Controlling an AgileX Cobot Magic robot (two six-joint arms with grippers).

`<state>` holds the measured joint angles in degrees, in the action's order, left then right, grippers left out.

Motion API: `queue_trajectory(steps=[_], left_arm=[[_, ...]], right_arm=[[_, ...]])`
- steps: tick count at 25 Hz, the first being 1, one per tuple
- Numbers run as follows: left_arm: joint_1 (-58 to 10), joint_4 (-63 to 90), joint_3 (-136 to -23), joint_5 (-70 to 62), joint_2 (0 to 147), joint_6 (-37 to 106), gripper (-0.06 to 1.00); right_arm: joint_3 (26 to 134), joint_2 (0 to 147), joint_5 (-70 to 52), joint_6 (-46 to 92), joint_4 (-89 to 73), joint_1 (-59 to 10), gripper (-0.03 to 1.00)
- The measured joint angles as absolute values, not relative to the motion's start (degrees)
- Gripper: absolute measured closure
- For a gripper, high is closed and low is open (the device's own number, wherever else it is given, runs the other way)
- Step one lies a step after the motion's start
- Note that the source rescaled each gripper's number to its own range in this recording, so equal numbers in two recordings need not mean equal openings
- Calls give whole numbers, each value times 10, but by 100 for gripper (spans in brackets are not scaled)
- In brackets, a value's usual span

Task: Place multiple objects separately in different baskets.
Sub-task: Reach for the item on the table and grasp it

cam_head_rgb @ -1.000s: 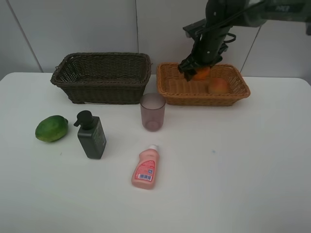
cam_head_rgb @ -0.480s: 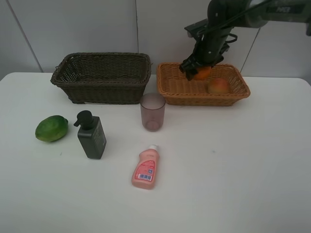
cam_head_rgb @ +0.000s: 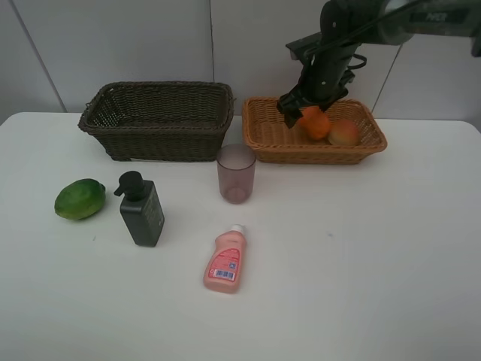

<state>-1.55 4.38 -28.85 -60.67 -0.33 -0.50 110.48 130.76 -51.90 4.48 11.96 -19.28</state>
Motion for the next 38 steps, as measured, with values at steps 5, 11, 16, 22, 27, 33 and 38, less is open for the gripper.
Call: queue_trajectory(steps=[5,11,16,22,27,33,38], left_arm=[[-16,44,-289,-607,-3,-5,5],[-16,44,-289,-607,-3,-5,5],[-16,44,-289,-607,-3,-5,5],[-16,44,-289,-607,-3,-5,5],[-16,44,-289,-607,-3,-5,5],[-16,44,-289,-607,-3,-5,5],[-16,44,-289,-607,-3,-5,5]], right_arm=[[1105,1308,-537,43,120,-193,31],[1105,1308,-546,43,120,-193,31],[1105,1295,-548,43,120,-193,31],[1105,1259,-586,43,113,-193,31],[1105,1244,-637,41,108,-193,31],[1102,1215,-668,41,111,-193,31],[1051,1171,-668,41,129,-193,30]])
